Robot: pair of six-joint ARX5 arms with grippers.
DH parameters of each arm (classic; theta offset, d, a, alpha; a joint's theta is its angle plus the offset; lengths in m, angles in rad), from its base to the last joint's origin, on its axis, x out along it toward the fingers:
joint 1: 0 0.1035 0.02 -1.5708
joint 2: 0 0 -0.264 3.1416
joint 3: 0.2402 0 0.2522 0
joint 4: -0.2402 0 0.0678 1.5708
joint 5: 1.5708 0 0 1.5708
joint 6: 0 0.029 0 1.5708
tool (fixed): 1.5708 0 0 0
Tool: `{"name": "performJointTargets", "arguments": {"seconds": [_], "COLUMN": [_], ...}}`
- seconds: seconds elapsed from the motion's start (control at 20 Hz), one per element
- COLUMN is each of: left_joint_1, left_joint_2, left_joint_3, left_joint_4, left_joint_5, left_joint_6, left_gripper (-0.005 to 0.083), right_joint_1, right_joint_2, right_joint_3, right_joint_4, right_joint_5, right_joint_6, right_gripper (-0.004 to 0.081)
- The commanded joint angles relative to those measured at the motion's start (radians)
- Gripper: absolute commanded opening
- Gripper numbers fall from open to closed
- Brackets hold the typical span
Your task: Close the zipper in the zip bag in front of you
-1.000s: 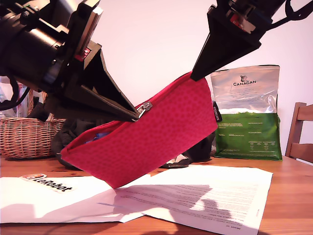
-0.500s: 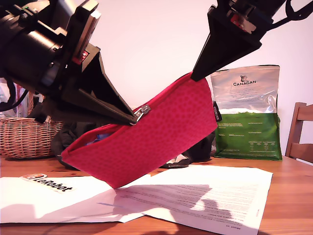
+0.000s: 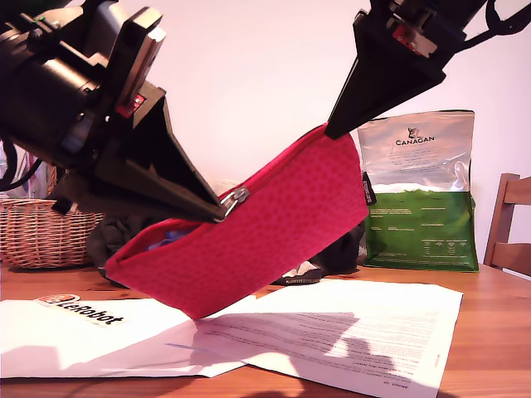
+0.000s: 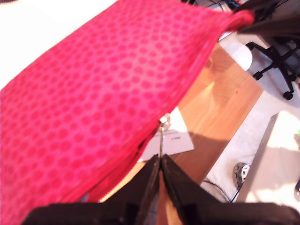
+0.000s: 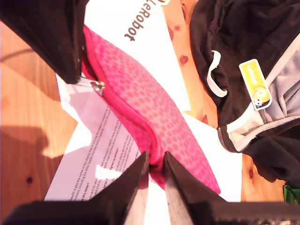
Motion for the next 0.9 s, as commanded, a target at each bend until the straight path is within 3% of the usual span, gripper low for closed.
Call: {"name": "performJointTargets", "arguments": {"seconds": [0.0, 0.85], "left_joint_1": [0.01, 0.038], "left_joint_2": [0.003, 0.003], "left_joint_3": [-0.026, -0.026], "left_joint_4": [-0.034, -0.101], "left_joint_5": [-0.001, -0.001], "left_joint_6": [0.016, 0.053], "left_gripper": [-0.0024, -0.0024], "right_joint_1": [-0.011, -0.011], "right_joint_2": [-0.013, -0.013], "right_joint_3": [0.015, 0.015], "right_joint_4": [0.023, 0.016], "right_joint_5": [0.026, 0.026], "right_joint_6": [0.001, 0.001], "right_gripper": [-0.0013, -0.0013]}}
